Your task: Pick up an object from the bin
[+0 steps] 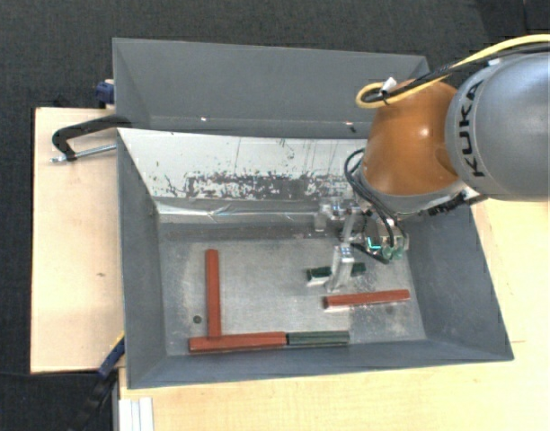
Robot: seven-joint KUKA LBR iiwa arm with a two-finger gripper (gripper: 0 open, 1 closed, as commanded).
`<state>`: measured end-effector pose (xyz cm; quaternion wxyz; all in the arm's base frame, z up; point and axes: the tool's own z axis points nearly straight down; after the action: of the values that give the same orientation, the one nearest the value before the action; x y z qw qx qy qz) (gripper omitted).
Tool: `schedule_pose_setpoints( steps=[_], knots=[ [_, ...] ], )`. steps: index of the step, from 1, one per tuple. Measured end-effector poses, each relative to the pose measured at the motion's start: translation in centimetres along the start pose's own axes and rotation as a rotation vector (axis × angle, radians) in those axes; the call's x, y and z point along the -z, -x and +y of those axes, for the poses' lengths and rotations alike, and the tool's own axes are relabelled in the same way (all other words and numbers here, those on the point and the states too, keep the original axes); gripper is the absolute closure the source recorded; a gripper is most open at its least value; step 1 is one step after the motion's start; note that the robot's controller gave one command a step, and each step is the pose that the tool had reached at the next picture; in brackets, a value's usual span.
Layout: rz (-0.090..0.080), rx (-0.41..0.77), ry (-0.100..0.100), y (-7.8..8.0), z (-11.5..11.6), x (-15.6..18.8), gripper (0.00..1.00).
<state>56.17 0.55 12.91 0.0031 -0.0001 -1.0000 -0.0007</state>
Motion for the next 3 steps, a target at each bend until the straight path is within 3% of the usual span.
schedule_pose_setpoints(
  steps=[1,2,3],
  knots=[
    [-0.008,0.0,0.0,0.2,0.0,0.5,0.0],
    [-0.01,0.38,-0.003,2.5,-4.2,-5.6,1.0],
    [-0.012,0.38,-0.002,2.5,-4.1,-5.7,0.0]
  ],
)
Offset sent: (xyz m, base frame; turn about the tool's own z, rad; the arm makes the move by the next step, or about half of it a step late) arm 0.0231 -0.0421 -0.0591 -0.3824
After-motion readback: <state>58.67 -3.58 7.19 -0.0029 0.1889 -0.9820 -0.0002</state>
